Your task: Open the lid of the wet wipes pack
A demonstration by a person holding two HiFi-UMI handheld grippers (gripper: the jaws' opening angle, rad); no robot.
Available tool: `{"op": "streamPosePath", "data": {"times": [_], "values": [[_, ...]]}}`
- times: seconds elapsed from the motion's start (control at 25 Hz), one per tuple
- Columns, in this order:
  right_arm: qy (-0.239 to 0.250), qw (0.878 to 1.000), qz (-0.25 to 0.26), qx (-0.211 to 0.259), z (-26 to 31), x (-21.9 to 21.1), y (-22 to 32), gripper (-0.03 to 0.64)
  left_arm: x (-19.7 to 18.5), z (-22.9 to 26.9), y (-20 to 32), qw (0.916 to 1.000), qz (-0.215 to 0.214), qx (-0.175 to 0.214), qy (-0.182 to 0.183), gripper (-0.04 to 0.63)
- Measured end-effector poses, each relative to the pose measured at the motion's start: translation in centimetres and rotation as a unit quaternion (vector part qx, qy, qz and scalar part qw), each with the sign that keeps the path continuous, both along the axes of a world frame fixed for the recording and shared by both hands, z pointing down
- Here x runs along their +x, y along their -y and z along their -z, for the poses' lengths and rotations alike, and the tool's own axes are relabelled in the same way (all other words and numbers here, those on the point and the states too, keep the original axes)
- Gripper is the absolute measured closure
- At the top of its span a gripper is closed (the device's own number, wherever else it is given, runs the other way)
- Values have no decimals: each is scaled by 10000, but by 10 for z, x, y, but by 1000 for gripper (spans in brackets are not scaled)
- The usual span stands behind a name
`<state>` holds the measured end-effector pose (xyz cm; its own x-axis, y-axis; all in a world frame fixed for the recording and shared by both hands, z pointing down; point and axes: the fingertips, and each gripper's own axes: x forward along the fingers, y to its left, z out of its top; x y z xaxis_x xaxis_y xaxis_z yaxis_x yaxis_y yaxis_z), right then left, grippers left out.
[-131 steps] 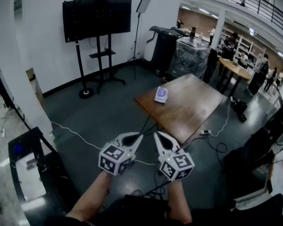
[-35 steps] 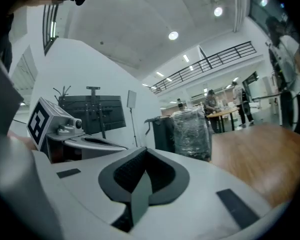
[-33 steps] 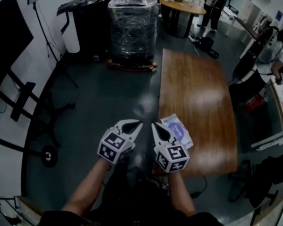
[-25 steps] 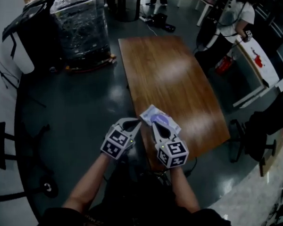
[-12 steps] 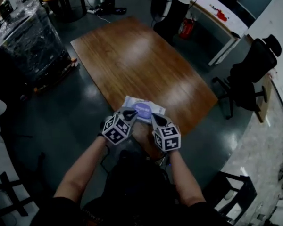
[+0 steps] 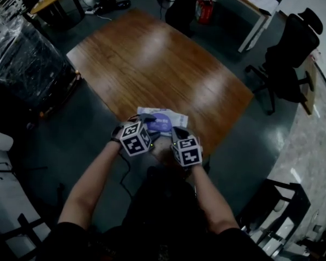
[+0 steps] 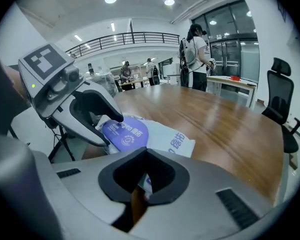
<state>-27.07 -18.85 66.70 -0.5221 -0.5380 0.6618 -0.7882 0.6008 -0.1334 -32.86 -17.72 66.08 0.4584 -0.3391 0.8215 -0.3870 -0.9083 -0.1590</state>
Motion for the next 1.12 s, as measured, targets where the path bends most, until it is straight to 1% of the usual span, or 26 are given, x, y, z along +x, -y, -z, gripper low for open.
{"op": "streamPosePath", "data": {"times": [0.16, 0.24, 0.32, 0.48, 0.56, 0.64, 0.76, 0.84, 1.0, 1.12], "values": [[16, 9999, 102, -22, -2, -3, -2, 606, -2, -2, 5, 9994, -311, -82, 145, 362], [31, 9998, 219, -2, -2, -4, -2, 606, -3, -5, 7, 9986, -459, -209, 164, 356], [101, 9995, 296, 0, -2, -6, -3, 606, -5, -7, 8, 9978, -529, -395, 85, 354], [189, 9993, 330, -19, -1, -6, -4, 606, -6, -7, 11, 9966, -490, -658, -118, 351], [235, 9991, 340, -27, -1, -5, -4, 606, -5, -6, 12, 9955, -428, -812, -248, 351], [289, 9989, 355, -36, -2, -4, -4, 606, -5, -5, 13, 9933, -327, -1009, -461, 354], [278, 9989, 384, 3, -6, -3, -4, 606, -4, 1, 15, 9863, -131, -1387, -888, 357], [272, 9988, 397, 25, -6, -3, -3, 606, -3, 6, 17, 9811, -49, -1598, -1088, 359], [295, 9988, 397, 14, -5, -4, -3, 606, 0, 15, 19, 9773, -83, -1701, -1261, 372], [275, 9989, 390, -1, -6, -3, -2, 606, 3, 30, 21, 9747, -113, -1653, -1501, 439]]}}
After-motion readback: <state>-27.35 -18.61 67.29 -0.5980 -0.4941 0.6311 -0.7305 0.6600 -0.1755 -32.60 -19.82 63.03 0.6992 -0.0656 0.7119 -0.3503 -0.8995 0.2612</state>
